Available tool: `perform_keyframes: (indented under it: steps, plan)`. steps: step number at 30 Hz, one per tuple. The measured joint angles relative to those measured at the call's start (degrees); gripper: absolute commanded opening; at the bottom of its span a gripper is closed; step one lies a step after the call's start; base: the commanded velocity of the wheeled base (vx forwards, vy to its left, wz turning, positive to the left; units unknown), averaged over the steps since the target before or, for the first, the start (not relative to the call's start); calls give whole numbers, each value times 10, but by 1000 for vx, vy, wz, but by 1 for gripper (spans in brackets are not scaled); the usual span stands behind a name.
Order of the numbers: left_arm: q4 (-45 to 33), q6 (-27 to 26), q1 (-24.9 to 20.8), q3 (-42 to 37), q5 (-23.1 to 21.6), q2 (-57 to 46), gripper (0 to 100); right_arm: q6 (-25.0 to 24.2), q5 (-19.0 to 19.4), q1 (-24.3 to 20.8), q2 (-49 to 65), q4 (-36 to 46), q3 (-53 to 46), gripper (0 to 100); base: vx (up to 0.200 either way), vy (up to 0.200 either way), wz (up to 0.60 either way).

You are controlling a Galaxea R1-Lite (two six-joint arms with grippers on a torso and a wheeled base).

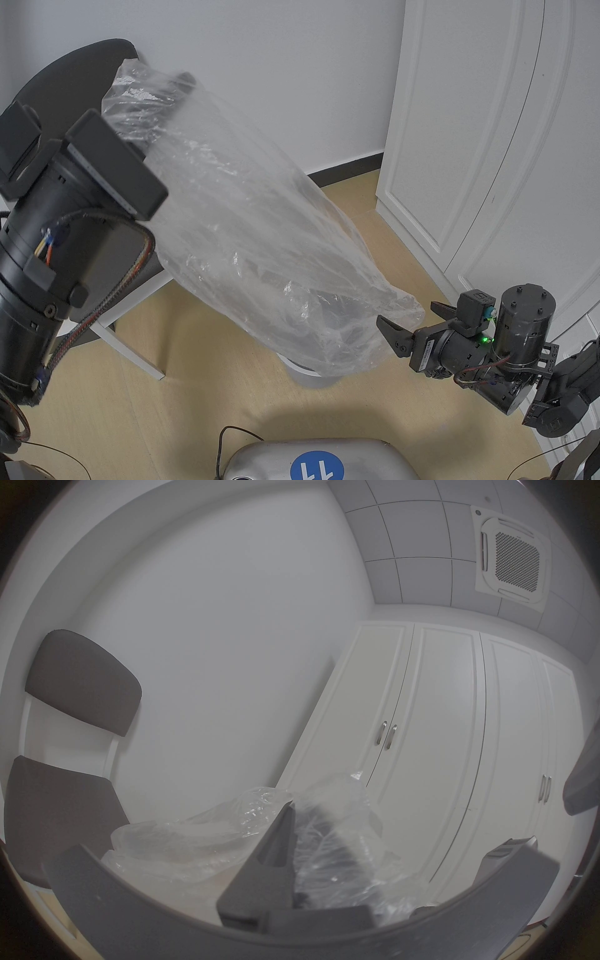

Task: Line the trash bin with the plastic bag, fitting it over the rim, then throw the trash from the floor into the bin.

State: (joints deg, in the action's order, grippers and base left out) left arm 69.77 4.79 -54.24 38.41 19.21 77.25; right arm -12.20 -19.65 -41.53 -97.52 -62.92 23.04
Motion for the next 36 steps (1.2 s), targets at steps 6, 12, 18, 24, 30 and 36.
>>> perform_keyframes:
  steps: [6, 12, 18, 24, 30, 36]
  plan:
    - [0, 0, 0, -1, 0, 0, 0, -9, -2, -9, -23, -43, 5, 100, 0, 0, 0]
    - [0, 0, 0, -1, 0, 0, 0, -9, -2, -12, -37, -52, 2, 100, 0, 0, 0]
    - [0, 0, 0, 0, 0, 0, 0, -9, -2, -19, -42, -54, 2, 100, 0, 0, 0]
    - [0, 0, 0, 0, 0, 2, 0, -9, -3, -21, -41, -54, 1, 0, 0, 0, 0]
    - [-2, 0, 1, -1, 0, 5, 0, -8, -5, -21, -39, -58, 5, 0, 0, 0, 0]
    - [-6, 0, 1, -12, -4, 8, 0, 0, -8, -20, -15, -67, 4, 0, 0, 0, 0]
